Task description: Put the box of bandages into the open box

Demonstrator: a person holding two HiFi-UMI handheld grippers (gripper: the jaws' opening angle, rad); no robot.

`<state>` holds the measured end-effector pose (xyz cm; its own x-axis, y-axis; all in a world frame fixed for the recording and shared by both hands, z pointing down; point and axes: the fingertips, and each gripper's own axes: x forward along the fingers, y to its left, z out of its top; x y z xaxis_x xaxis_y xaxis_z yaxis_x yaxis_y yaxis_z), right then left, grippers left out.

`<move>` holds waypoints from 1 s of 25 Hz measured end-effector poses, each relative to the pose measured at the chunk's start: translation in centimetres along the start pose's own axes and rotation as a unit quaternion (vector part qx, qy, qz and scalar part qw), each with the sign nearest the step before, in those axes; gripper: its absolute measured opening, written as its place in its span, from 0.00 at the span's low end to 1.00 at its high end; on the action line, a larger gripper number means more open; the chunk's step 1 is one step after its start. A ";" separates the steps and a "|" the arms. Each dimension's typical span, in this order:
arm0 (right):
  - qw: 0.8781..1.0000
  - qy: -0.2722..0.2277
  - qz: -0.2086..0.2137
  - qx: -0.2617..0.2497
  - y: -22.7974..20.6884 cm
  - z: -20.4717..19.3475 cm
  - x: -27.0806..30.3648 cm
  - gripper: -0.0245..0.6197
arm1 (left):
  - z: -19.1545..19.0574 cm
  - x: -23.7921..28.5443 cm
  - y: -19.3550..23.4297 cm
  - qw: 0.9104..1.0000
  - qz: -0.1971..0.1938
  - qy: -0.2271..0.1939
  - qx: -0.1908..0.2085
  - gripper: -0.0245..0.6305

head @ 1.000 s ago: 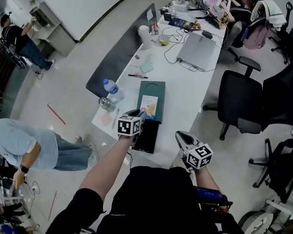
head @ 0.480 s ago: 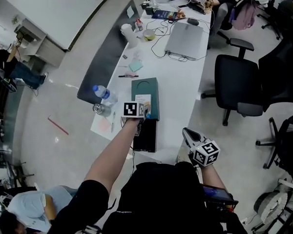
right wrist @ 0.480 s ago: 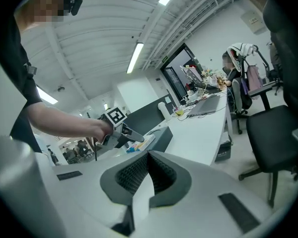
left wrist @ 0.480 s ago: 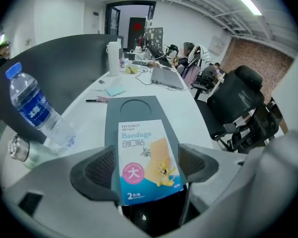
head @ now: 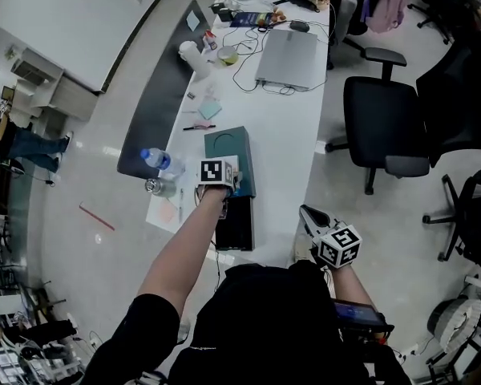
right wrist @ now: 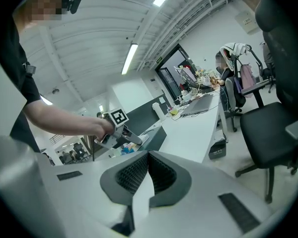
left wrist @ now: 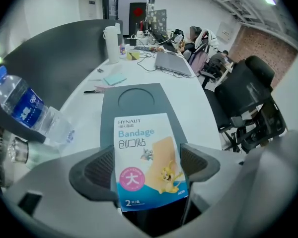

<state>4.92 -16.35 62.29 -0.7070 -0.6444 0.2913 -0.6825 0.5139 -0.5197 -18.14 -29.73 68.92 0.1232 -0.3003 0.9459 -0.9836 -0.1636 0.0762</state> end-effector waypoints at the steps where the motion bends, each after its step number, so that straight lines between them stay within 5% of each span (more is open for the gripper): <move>1: 1.000 0.000 0.000 0.000 -0.1 0.0 0.0 0.08 | 0.0 0.0 0.0 1.000 -0.001 0.000 -0.001 0.67; 25: 0.998 0.027 0.056 -0.025 2.7 -1.0 1.2 0.08 | -5.3 -4.1 -1.8 0.991 -0.097 -0.047 -0.077 0.63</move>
<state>2.11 -15.18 62.02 -0.7880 -0.5496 0.2773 -0.6054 0.6103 -0.5109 -17.61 -23.21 66.57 0.3170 -0.3651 0.8754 -0.9476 -0.0833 0.3084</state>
